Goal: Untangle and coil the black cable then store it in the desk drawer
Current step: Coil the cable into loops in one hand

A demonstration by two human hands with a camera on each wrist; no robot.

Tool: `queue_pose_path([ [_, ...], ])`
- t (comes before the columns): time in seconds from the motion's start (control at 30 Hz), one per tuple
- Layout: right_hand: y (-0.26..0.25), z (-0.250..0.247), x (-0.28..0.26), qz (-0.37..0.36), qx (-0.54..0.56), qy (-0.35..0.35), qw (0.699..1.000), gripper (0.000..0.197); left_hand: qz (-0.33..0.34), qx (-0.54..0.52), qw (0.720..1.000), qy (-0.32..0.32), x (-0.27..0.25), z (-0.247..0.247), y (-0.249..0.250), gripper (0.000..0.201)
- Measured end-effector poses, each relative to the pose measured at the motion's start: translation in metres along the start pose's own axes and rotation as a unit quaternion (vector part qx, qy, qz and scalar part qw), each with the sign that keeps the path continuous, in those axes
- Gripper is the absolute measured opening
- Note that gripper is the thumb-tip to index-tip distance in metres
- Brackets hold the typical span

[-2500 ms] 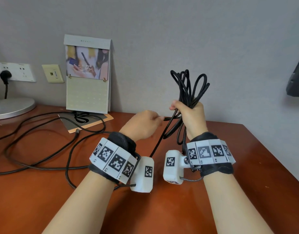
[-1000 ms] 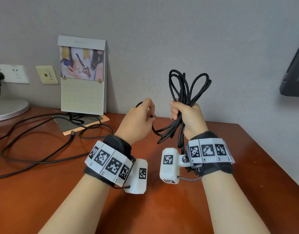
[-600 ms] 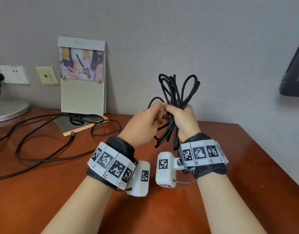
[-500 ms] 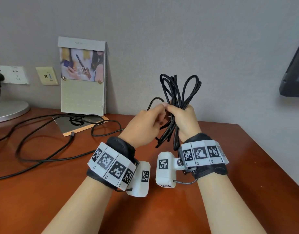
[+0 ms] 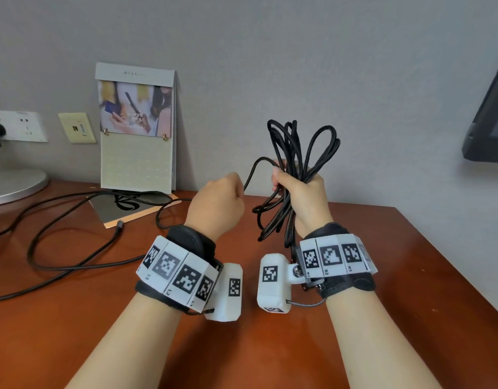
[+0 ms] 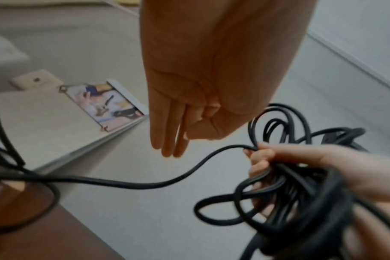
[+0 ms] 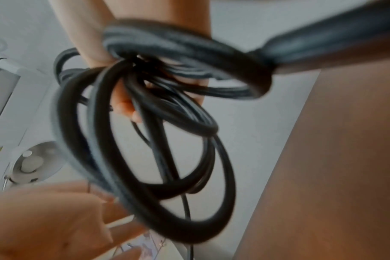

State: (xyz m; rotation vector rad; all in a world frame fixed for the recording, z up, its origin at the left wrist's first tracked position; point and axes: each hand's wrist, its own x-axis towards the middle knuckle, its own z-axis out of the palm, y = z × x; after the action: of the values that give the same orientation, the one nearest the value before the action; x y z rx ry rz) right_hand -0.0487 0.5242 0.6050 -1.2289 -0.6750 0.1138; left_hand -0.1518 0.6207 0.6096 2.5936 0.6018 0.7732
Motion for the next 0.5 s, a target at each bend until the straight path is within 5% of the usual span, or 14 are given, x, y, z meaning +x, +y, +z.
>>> queue_pose_path([
  [0.23,-0.004,-0.005,0.000,-0.022,0.049,-0.118,0.992,0.015,0.001,-0.057,0.997,0.058,0.002,0.008,-0.012,0.060],
  [0.33,-0.006,-0.005,0.000,-0.035,0.037,-0.162,0.985,0.045,-0.011,-0.021,0.998,0.054,0.003,0.010,-0.017,0.054],
  [0.5,-0.010,-0.004,-0.003,-0.029,0.027,-0.185,0.982,0.050,-0.035,-0.051,0.993,0.104,0.008,0.011,-0.023,0.019],
])
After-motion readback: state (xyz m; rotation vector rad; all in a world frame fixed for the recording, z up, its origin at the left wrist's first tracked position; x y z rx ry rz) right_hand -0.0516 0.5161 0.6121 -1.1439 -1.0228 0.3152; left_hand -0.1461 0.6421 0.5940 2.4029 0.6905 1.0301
